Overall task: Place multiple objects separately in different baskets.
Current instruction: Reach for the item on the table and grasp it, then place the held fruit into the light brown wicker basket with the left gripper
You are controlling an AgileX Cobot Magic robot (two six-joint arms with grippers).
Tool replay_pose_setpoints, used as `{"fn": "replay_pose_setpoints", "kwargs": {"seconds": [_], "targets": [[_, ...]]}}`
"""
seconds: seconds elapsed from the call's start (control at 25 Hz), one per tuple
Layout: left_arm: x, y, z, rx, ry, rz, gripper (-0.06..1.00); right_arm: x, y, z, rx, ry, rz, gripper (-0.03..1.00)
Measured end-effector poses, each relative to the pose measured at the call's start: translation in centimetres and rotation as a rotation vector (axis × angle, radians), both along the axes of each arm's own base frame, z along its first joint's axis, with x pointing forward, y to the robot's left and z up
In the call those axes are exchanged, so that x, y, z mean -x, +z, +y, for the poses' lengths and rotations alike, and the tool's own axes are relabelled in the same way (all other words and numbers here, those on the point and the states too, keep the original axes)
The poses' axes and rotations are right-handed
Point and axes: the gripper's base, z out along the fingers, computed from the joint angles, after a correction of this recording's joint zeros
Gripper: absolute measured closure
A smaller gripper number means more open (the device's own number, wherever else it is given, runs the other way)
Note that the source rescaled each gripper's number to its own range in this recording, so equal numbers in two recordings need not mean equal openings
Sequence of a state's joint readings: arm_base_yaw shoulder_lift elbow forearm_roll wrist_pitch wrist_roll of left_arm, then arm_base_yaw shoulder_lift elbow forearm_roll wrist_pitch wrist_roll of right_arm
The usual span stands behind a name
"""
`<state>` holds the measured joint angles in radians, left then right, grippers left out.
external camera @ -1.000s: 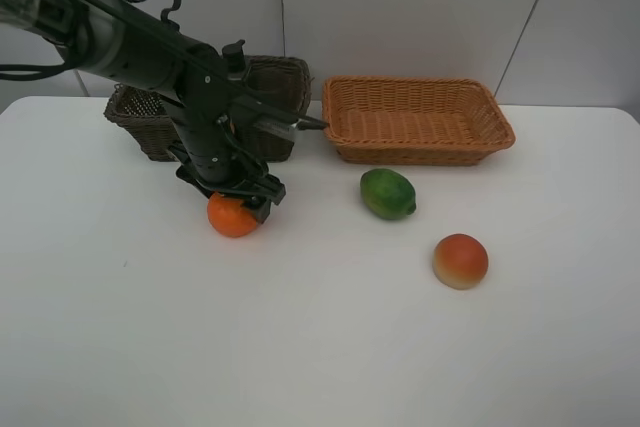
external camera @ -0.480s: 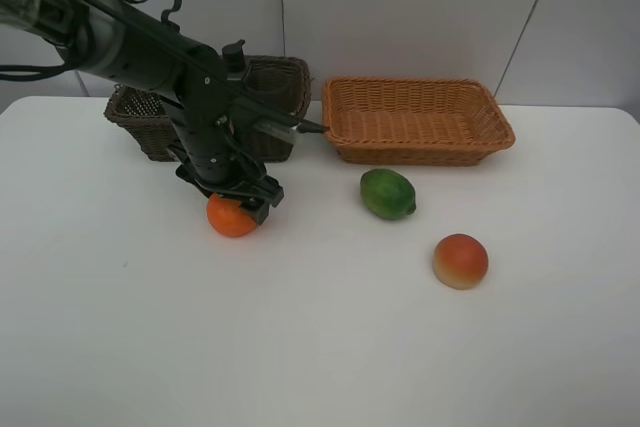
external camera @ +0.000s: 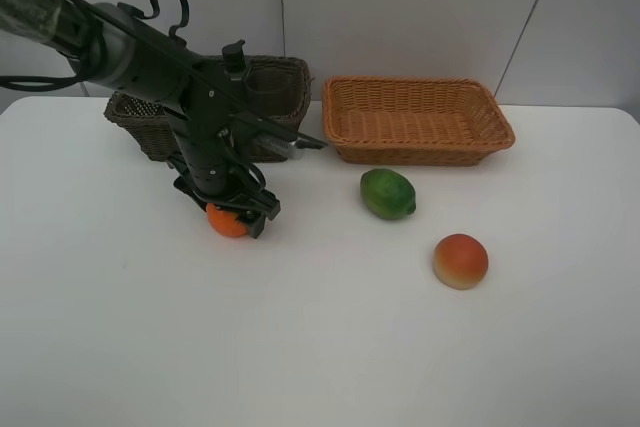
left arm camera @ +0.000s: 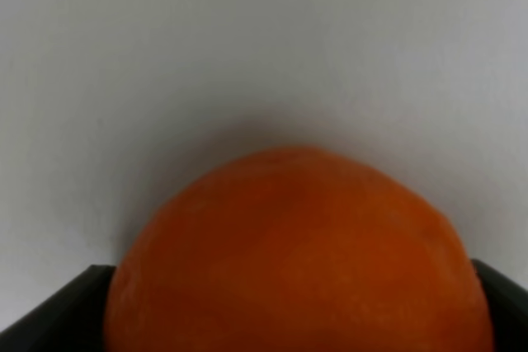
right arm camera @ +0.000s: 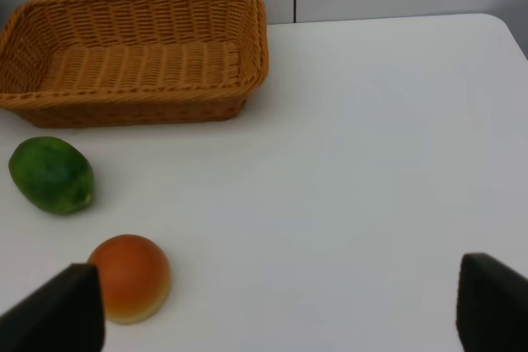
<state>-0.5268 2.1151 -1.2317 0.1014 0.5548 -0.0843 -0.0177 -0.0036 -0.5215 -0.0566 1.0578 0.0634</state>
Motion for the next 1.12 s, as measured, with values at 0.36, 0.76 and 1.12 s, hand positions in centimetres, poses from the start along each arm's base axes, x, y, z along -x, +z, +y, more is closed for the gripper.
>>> {"fn": "replay_pose_setpoints", "kwargs": {"seconds": [0.36, 0.76, 1.12], "targets": [[-0.04, 0.00, -0.04, 0.004, -0.008, -0.004, 0.04, 0.00, 0.00, 0.00, 0.000, 0.000, 0.000, 0.18], [-0.08, -0.03, -0.06, 0.005, -0.011, -0.009, 0.04, 0.00, 0.00, 0.00, 0.000, 0.000, 0.000, 0.18], [-0.08, -0.03, -0.07, 0.006, -0.010, -0.008, 0.04, 0.00, 0.00, 0.00, 0.000, 0.000, 0.000, 0.18]]}}
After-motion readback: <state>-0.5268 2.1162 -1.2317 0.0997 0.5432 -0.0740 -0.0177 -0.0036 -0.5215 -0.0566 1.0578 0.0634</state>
